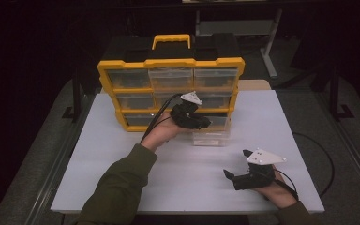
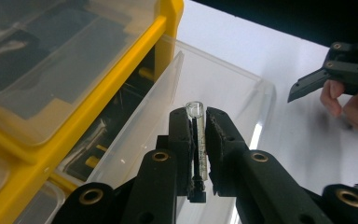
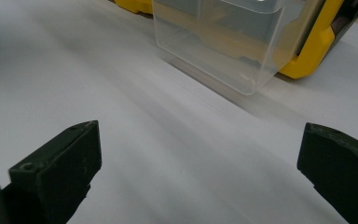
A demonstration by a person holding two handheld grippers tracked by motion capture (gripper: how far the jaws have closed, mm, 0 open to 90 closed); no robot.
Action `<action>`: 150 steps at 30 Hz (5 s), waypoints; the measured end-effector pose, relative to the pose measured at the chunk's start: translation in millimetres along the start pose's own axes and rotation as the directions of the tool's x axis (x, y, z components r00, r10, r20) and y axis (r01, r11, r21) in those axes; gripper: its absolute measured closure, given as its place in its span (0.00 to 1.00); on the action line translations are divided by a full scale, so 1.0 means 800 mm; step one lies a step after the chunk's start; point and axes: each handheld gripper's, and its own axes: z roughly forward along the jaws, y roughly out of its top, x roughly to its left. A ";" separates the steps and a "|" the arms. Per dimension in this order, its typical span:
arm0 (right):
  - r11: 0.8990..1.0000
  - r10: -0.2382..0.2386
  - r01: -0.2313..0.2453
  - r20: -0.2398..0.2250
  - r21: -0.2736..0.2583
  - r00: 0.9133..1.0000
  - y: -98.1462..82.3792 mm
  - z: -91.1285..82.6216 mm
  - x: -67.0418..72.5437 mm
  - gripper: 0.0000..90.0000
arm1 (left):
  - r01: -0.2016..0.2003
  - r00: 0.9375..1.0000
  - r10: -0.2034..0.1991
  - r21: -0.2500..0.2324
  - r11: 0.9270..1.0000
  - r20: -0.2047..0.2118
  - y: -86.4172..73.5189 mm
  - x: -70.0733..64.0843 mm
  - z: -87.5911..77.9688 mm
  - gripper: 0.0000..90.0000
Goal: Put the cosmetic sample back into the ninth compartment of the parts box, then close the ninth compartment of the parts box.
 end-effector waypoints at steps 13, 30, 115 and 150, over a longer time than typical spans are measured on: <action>1.000 0.007 -0.007 0.000 0.008 1.000 0.000 -0.001 0.000 0.00 | -0.003 1.000 0.003 0.036 0.999 0.001 -0.005 -0.005 0.022 0.89; 1.000 0.000 0.000 0.002 0.002 1.000 -0.001 0.000 0.000 0.00 | 0.022 1.000 -0.022 0.012 1.000 0.020 0.004 -0.013 -0.008 1.00; 1.000 0.003 -0.003 0.000 0.014 1.000 -0.002 0.000 0.000 0.00 | -0.011 0.999 0.011 -0.015 1.000 -0.034 -0.019 -0.019 0.016 1.00; 1.000 -0.008 0.008 -0.001 0.009 1.000 -0.002 -0.001 -0.001 0.00 | -0.010 0.979 0.000 -0.051 0.999 -0.204 -0.013 0.009 0.023 1.00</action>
